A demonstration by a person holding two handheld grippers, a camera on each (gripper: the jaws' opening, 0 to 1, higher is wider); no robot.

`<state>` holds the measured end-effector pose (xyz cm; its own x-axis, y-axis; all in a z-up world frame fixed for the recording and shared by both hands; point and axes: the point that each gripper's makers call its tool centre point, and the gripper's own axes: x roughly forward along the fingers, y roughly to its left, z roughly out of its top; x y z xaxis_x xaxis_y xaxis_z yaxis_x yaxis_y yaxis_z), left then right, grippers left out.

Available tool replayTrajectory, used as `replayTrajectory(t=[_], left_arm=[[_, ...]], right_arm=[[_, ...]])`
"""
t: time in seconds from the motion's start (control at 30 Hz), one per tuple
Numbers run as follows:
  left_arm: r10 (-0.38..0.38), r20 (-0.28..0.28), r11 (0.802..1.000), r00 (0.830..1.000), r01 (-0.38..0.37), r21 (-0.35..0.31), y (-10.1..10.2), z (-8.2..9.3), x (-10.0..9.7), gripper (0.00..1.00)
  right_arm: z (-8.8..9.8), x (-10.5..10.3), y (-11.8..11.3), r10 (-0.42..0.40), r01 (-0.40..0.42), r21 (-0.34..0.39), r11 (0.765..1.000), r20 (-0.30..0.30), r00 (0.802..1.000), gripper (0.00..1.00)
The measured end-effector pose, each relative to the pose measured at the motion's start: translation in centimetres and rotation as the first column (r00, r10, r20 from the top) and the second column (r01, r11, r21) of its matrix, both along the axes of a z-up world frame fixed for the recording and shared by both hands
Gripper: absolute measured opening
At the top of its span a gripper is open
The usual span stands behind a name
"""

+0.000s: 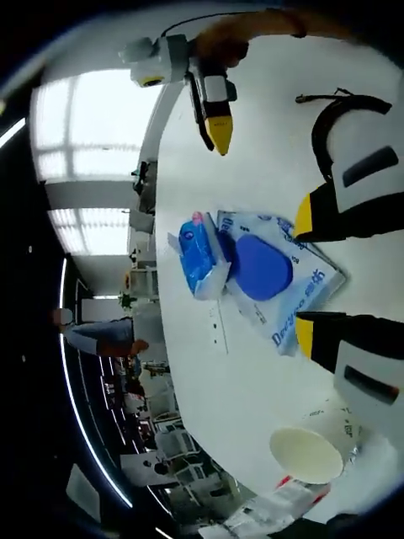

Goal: Arrange the tabletop items into an orderly group along one side of the table until the central work area is clear of visible clutter.

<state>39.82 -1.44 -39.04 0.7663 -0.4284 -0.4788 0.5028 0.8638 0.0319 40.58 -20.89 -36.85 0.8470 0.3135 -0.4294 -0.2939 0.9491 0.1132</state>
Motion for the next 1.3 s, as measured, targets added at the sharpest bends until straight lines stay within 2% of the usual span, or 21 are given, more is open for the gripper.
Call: replayTrajectory(t=[0.03, 0.07, 0.1, 0.3, 0.37, 0.5, 0.77, 0.87, 1.0, 1.03, 1.1, 1.3], left_arm=[[0.002, -0.002, 1.0, 1.0, -0.002, 0.0, 0.0, 0.0, 0.1, 0.32], [0.038, 0.012, 0.999, 0.999, -0.038, -0.015, 0.1, 0.2, 1.6, 0.32], [0.051, 0.004, 0.999, 0.999, -0.051, -0.017, 0.2, 0.1, 2.2, 0.32], [0.07, -0.013, 0.998, 0.997, -0.07, -0.006, 0.5, -0.2, 3.0, 0.32], [0.078, 0.011, 0.996, 0.997, -0.078, 0.031, 0.9, 0.1, 3.5, 0.32], [0.095, 0.016, 0.995, 0.995, -0.095, 0.021, 1.1, 0.7, 4.4, 0.32], [0.102, -0.002, 0.994, 0.995, -0.101, 0.032, 1.1, 0.2, 4.8, 0.32], [0.106, 0.011, 0.993, 0.994, -0.107, 0.056, 1.3, 0.0, 5.3, 0.32], [0.119, 0.015, 0.99, 0.993, -0.12, 0.074, 1.8, -0.2, 5.7, 0.32], [0.126, 0.0, 0.991, 0.992, -0.126, 0.053, 1.9, -0.6, 6.1, 0.32], [0.123, -0.012, 0.991, 0.992, -0.122, 0.064, 1.9, -1.0, 6.2, 0.32], [0.12, -0.027, 0.991, 0.992, -0.118, 0.068, 1.9, -1.6, 6.4, 0.32]], right_arm=[[-0.1, 0.2, 0.1, 0.001, -0.001, 0.0, 1.0, -0.005, 1.0, 0.39], [-0.7, 1.5, 0.6, 0.024, -0.024, -0.009, 1.0, -0.022, 0.999, 0.39], [-0.8, 1.6, 0.7, 0.03, -0.031, -0.026, 0.999, -0.03, 0.999, 0.39], [-1.2, 2.6, 0.7, 0.033, -0.034, -0.031, 0.999, -0.029, 0.999, 0.39], [-1.1, 3.2, 0.5, 0.033, -0.034, -0.033, 0.999, -0.031, 0.999, 0.4], [-0.9, 4.4, 0.5, 0.04, -0.041, -0.032, 0.999, -0.031, 0.999, 0.4], [-1.1, 6.2, 0.4, 0.049, -0.051, -0.04, 0.998, -0.039, 0.998, 0.4], [-1.5, 6.9, 0.7, 0.053, -0.055, -0.043, 0.998, -0.048, 0.997, 0.4], [-2.2, 7.5, 1.2, 0.064, -0.066, -0.045, 0.997, -0.059, 0.996, 0.39], [-2.9, 8.2, 1.8, 0.066, -0.068, -0.034, 0.997, -0.065, 0.996, 0.38], [-3.2, 8.5, 2.2, 0.064, -0.065, -0.03, 0.997, -0.048, 0.997, 0.38], [-4.2, 9.5, 2.8, 0.051, -0.052, -0.007, 0.999, -0.067, 0.996, 0.38]])
